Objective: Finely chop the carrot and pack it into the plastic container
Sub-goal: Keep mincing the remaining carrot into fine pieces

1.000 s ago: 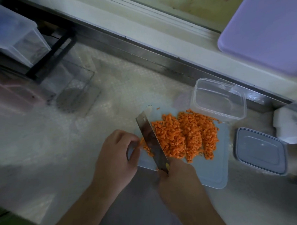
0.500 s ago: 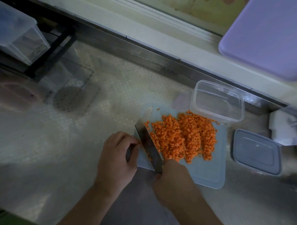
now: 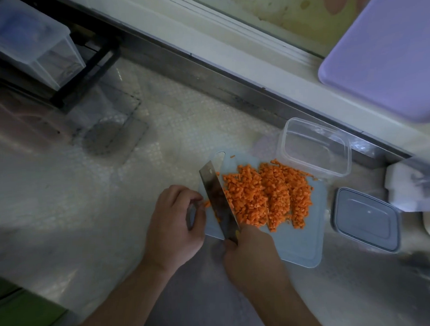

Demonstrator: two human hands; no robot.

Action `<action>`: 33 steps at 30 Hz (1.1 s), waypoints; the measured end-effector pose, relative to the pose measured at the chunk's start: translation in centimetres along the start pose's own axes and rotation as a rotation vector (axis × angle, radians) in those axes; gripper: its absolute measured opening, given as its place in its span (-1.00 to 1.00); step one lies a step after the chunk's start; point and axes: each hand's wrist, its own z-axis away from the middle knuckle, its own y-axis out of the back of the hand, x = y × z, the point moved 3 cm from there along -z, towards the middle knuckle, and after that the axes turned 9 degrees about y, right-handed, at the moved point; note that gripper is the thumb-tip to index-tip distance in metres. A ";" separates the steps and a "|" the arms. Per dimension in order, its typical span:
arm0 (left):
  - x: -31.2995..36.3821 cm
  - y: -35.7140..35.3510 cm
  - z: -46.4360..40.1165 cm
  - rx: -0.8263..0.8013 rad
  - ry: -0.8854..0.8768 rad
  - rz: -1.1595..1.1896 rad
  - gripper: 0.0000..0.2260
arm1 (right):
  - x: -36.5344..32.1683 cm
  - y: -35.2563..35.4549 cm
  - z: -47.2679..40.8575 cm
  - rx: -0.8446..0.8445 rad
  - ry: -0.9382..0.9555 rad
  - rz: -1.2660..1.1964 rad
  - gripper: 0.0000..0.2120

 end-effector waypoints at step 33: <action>-0.8 -1.0 0.0 0.012 -0.068 -0.110 -0.95 | 0.3 0.1 -1.0 0.070 -0.007 -0.106 -0.90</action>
